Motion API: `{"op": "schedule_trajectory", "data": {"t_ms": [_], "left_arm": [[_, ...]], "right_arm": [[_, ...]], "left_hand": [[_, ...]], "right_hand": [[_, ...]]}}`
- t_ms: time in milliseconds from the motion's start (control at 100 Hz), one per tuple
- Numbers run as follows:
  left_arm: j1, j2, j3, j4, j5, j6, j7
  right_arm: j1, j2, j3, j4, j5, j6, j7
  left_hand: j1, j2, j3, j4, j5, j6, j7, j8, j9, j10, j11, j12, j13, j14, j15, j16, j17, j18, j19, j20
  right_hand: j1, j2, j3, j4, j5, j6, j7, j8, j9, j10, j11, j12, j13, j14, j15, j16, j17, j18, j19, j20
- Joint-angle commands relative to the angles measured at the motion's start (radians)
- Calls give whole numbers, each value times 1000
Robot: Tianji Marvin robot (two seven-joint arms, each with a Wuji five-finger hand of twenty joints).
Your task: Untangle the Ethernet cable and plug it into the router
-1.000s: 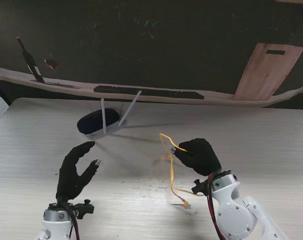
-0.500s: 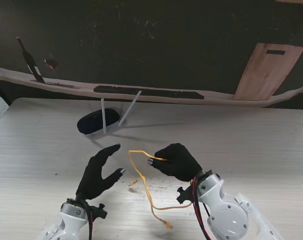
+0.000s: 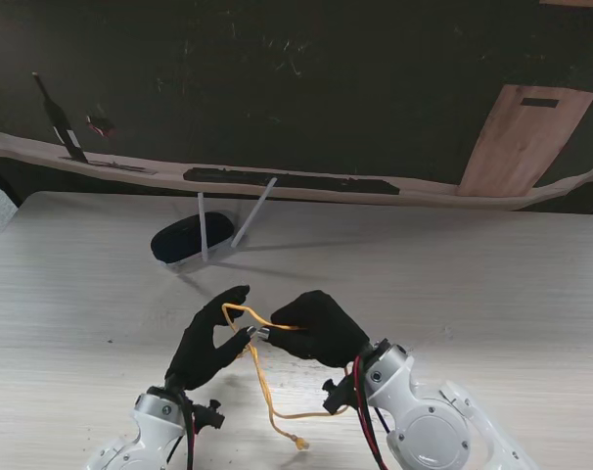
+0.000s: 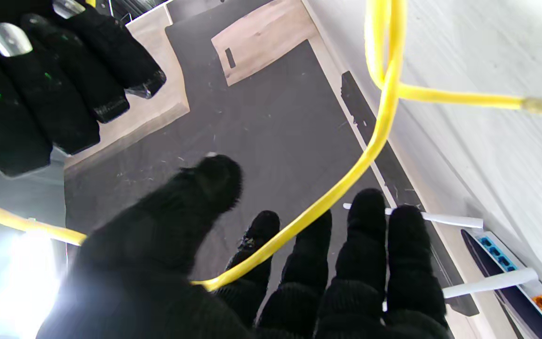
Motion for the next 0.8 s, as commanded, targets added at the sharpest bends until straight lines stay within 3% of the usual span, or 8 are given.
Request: {"op": "schedule_trajectory", "data": {"t_ms": [0,150,300,390,460,570,700,790], "left_arm": [[-1,-11,15,-17,-20,9,-16],[-6,-25,31,-23,-124,-26,-13],[-1,-36,31,-30,-186,-64,6],[4,-42,29,-34,-213,-80,18],[10,-45,25,-41,-240,-87,19],[22,-44,10,-46,-241,-96,18],[41,-45,-19,-53,-204,-103,37],[56,-47,-40,-60,-206,-130,45]], "right_arm": [[2,-2,-9,-7,6,0,20],[9,-1,-15,4,11,8,26],[9,0,-9,15,15,23,35],[9,1,-6,21,21,31,44],[9,5,-2,23,29,37,62],[8,13,9,24,40,47,101],[3,25,31,19,51,66,158],[0,33,45,15,52,91,196]], "left_hand": [[101,43,-13,22,50,-11,81,50,72,-15,46,38,67,13,52,22,46,12,61,40],[451,113,-283,-2,173,-54,288,113,362,-29,24,235,278,58,201,86,263,107,189,97],[465,120,-276,-18,236,-104,410,127,455,-25,135,276,441,95,359,178,521,175,350,113],[465,129,-290,-15,264,-136,453,123,458,8,242,265,579,73,521,276,733,183,548,81],[465,137,-322,-13,269,-162,467,123,469,26,306,271,733,28,691,327,939,142,752,24],[465,165,-414,-9,243,-205,498,125,493,2,410,287,873,-4,968,399,1004,-72,1146,63],[465,200,-526,1,232,-199,501,121,550,-15,506,309,874,18,1056,411,1015,-108,1168,176],[452,211,-568,6,229,-168,493,118,575,-22,536,322,874,30,1072,409,1016,-106,1168,204]], "right_hand": [[-9,-5,-5,22,44,17,-4,-16,115,190,148,11,-33,-112,30,14,15,14,234,9],[-6,-8,-4,22,37,17,-13,-19,115,194,141,8,-33,-111,29,12,15,15,230,5],[0,-13,-4,23,24,22,-24,-25,115,197,135,5,-33,-109,28,10,15,18,227,0],[6,-20,-4,25,12,25,-34,-29,115,201,130,2,-33,-108,27,8,14,19,225,-2],[14,-30,-5,27,-3,29,-47,-37,115,206,120,-3,-33,-107,24,4,13,24,215,-8],[41,-76,-1,31,-48,38,-86,-63,116,215,88,-20,-32,-111,16,-16,10,40,183,-24],[87,-202,31,31,-133,50,-160,-136,116,216,50,-43,-31,-138,9,-54,6,49,130,-57],[144,-283,38,-45,-202,51,-134,-322,116,213,33,-55,-31,-158,7,-82,4,36,119,-86]]}}
